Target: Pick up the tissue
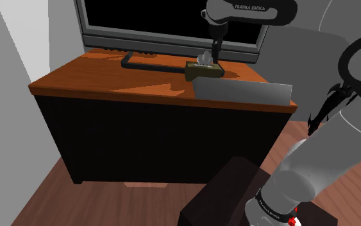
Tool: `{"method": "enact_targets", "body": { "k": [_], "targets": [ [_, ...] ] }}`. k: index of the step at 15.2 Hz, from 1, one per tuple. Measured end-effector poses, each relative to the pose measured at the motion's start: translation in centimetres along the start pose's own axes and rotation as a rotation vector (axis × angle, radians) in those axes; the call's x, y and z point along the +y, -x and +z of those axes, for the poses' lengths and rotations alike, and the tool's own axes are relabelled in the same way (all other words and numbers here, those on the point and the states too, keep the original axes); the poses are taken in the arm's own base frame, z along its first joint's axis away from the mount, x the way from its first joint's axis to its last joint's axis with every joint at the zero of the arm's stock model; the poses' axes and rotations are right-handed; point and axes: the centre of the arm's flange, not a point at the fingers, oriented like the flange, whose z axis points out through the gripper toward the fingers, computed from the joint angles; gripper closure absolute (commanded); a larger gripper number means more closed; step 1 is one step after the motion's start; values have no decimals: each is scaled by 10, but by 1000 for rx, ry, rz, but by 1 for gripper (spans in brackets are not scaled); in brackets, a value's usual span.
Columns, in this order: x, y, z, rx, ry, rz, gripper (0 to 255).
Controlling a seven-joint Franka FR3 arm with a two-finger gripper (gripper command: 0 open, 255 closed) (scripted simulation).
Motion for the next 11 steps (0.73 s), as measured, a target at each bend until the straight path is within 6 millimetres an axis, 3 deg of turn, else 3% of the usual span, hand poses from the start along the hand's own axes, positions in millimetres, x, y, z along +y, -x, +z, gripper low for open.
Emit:
{"method": "enact_targets", "body": {
  "k": [4, 11],
  "targets": [
    [31, -37, 5, -76, 107, -95, 0],
    [26, -50, 34, -97, 134, -120, 0]
  ]
}}
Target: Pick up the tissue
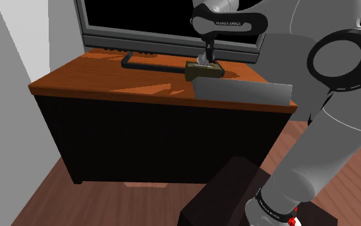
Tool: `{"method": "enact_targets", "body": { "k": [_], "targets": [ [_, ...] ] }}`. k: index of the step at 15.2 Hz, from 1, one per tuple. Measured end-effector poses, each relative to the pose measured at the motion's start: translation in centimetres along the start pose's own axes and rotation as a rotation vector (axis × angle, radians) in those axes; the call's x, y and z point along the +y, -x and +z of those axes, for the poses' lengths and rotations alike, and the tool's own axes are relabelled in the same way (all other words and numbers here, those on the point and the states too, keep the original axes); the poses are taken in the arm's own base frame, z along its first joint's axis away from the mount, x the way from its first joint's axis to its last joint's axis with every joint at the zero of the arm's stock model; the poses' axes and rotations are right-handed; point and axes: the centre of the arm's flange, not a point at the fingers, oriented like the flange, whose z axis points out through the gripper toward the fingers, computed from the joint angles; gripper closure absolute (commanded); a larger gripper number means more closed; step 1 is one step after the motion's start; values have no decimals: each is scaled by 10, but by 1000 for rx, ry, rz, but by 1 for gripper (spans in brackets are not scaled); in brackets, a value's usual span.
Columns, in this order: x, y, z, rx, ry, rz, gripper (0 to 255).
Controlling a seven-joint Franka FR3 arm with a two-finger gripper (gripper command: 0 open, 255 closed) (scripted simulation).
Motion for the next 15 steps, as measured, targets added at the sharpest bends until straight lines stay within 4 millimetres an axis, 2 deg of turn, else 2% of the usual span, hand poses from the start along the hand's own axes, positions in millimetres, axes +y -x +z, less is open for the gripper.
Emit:
{"method": "enact_targets", "body": {
  "k": [2, 3, 15],
  "targets": [
    [-3, -2, 6, 0, 0, 0, 0],
    [-3, -2, 7, 0, 0, 0, 255],
    [-1, 0, 1, 2, 1, 0, 255]
  ]
}}
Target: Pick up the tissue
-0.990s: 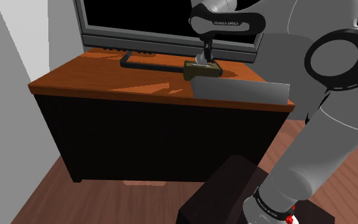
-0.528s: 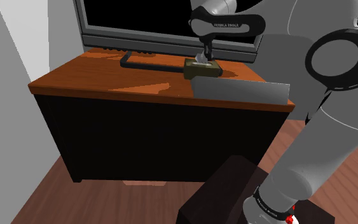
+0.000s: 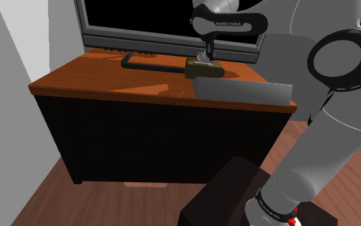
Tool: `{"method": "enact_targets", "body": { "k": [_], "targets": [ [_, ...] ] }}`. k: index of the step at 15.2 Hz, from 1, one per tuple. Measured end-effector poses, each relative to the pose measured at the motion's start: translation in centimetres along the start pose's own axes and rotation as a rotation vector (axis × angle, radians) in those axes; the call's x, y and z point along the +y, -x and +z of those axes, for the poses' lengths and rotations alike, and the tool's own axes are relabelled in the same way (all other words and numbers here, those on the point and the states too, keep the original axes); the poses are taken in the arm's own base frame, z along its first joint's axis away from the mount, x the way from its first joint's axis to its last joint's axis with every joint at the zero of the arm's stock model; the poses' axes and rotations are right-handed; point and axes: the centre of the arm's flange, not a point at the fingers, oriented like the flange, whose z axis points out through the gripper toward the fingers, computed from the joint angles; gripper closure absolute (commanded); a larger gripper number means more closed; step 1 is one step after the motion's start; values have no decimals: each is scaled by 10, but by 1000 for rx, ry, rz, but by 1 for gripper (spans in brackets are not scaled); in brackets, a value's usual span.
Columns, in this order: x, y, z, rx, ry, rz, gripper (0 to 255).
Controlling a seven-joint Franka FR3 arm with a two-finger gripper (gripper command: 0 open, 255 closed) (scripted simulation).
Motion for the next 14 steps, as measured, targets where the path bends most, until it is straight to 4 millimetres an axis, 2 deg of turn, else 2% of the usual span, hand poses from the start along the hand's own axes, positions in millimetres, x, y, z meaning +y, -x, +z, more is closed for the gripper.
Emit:
{"method": "enact_targets", "body": {
  "k": [14],
  "targets": [
    [33, 19, -57, -2, -1, 0, 255]
  ]
}}
